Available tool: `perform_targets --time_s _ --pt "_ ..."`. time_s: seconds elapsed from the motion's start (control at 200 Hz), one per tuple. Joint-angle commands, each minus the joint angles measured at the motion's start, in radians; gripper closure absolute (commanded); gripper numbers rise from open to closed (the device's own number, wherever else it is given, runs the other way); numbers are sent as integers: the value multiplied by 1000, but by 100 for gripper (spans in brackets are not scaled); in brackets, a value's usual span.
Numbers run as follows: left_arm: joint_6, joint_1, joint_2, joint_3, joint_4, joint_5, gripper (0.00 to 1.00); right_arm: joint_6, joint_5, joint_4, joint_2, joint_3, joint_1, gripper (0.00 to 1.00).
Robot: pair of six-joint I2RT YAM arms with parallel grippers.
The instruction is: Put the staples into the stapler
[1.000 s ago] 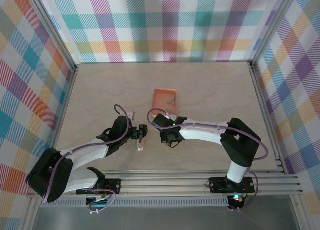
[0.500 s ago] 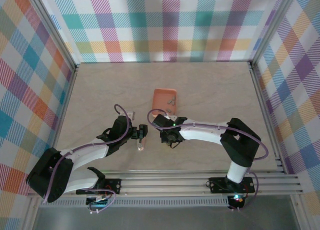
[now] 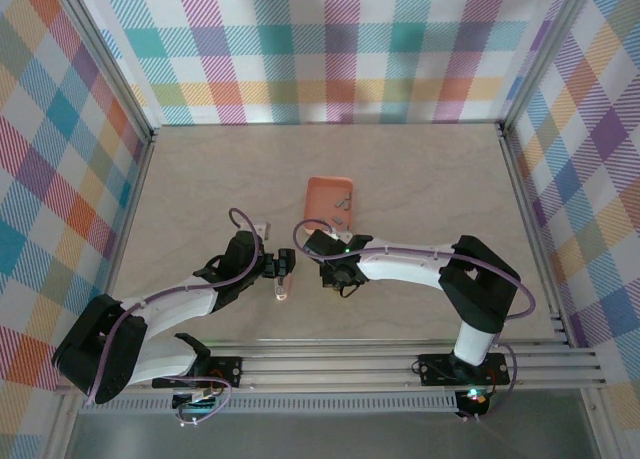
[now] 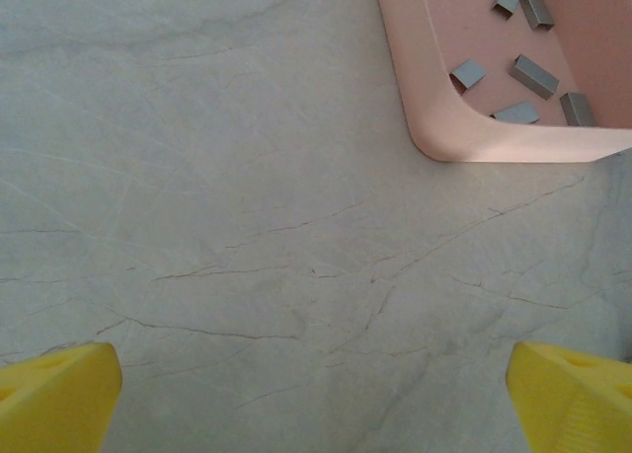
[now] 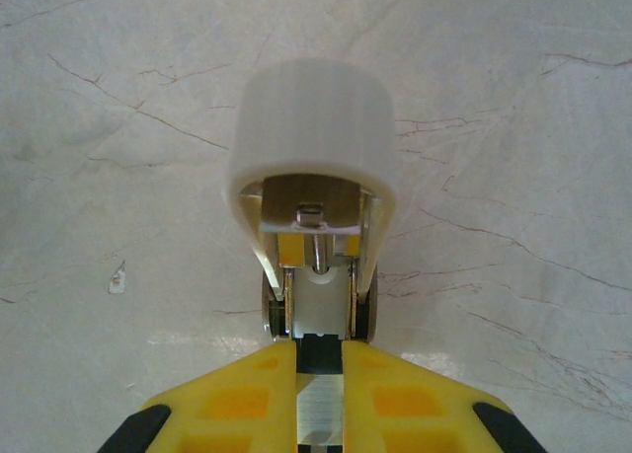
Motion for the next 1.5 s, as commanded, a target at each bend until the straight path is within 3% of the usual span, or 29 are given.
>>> perform_targets --time_s 0.0,1.495 --pt "20 4 3 -10 7 -12 0 19 15 -40 21 13 14 85" --pt "25 4 50 6 28 -4 0 47 23 -73 38 23 16 84"
